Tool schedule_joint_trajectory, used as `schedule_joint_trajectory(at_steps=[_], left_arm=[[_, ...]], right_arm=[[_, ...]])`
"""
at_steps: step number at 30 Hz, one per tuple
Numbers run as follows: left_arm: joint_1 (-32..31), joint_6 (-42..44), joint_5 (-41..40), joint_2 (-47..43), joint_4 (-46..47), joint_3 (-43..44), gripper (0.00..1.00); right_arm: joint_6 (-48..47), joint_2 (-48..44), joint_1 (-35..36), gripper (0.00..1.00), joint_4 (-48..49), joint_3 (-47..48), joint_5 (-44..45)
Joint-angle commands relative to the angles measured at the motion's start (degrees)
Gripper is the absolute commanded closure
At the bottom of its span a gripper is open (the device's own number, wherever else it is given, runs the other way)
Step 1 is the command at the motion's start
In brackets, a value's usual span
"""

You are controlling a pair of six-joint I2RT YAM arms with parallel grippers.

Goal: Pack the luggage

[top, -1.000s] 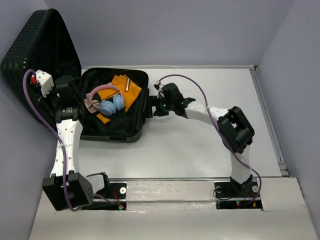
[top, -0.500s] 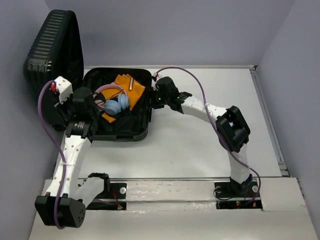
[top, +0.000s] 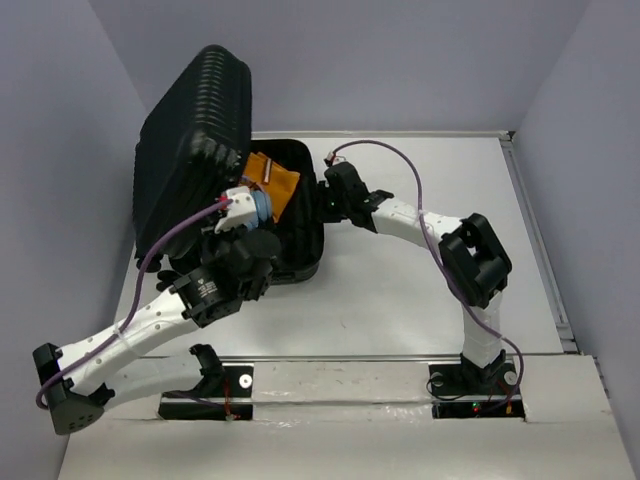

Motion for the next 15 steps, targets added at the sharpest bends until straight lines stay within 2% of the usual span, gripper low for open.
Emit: schedule_joint_trajectory(at_steps=[1,2,4,6,7,8,9,10,12,13,15], left_arm=[[-19.4,-14.1,-3.0,3.4,10.2,4.7,0.94],[-23.5,-13.9,-2.9,5.4,10.1,5.9,0.94],[-26.3,-13.7,-0.2,7.2,10.1,9.8,0.94],[-29.6,-14.5,3.7,8.9,10.2,13.8,0.74],[-30.3,-15.0,6.2,9.1,10.2,15.0,0.52],[-30.8,-15.6,8.3,9.2,10.2,16.3,0.44],[-31.0,-15.9,10.4,8.7,10.5,17.3,0.38],[-31.1,-15.3,12.1,8.4,12.9,18.4,0.31],[-31.1,-13.3,17.0,6.6,16.9,18.4,0.28],[-31.1,-11.3,18.6,6.0,21.3,17.8,0.27],[-31.1,-10.4,23.2,5.1,22.6,18.2,0.24]], right_arm=[[-5.0,-3.9,-0.9,0.93,1.1,-10.5,-1.6],[-5.5,-6.6,-2.8,0.93,2.2,-14.7,-2.1],[-5.4,-9.3,-5.2,0.93,4.0,-18.5,-4.5],[-5.8,-13.0,-8.6,0.93,4.4,-22.7,-6.4],[-6.1,-14.4,-9.4,0.93,4.4,-23.9,-7.1],[-6.9,-15.7,-10.1,0.92,4.4,-24.8,-7.6],[-8.5,-18.2,-10.8,0.89,4.2,-25.5,-7.8],[-8.9,-19.5,-10.8,0.77,3.1,-26.5,-7.6],[-10.1,-22.0,-11.5,0.64,2.4,-27.4,-8.1],[-10.4,-24.2,-13.0,0.59,2.2,-27.9,-8.7],[-10.5,-26.1,-13.7,0.51,1.6,-29.1,-9.9]])
